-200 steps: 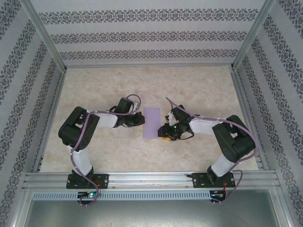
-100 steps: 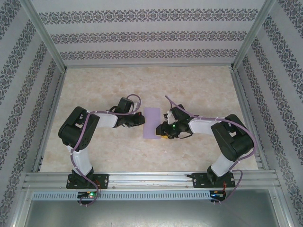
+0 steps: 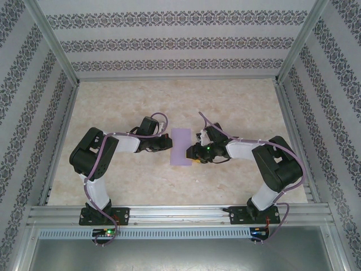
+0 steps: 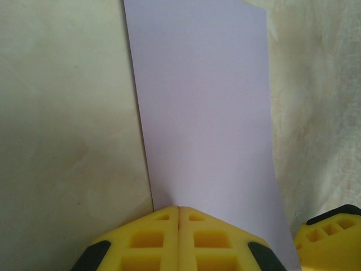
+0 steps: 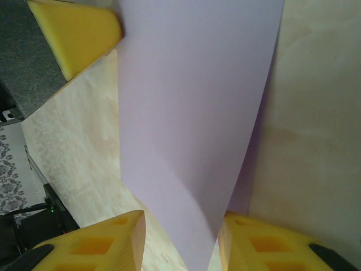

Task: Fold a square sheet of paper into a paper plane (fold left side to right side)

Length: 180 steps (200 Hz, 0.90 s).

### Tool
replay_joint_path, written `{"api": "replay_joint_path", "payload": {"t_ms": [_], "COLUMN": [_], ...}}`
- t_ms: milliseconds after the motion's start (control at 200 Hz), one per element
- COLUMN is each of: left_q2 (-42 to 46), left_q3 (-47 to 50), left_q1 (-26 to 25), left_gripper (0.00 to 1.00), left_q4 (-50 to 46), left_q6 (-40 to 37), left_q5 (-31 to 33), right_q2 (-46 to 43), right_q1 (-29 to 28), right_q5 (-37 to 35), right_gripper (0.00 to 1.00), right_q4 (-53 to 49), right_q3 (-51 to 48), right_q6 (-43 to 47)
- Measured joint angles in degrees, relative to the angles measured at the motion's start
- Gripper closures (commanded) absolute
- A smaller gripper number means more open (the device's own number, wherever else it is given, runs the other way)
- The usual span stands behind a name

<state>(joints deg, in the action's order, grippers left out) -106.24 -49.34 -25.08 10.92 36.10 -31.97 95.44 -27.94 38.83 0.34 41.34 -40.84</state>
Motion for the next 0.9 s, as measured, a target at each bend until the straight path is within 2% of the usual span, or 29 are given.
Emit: {"api": "replay_joint_path", "payload": {"t_ms": [465,899], "left_q2": [0.1,0.1], "left_q3": [0.3,0.3], "left_q1": [-0.1,-0.1], "left_gripper": [1.0,1.0], "left_q4": [0.4,0.5], "left_q6": [0.0,0.4], "left_q5": [0.1,0.1], "right_q2": [6.1,10.5], "right_q1": [3.1,5.2], "right_q5": [1.2,2.0], "right_gripper": [0.63,0.69], "right_q4": [0.7,0.8], "right_q3": [6.8,9.7], "right_q6": [0.3,1.7]}}
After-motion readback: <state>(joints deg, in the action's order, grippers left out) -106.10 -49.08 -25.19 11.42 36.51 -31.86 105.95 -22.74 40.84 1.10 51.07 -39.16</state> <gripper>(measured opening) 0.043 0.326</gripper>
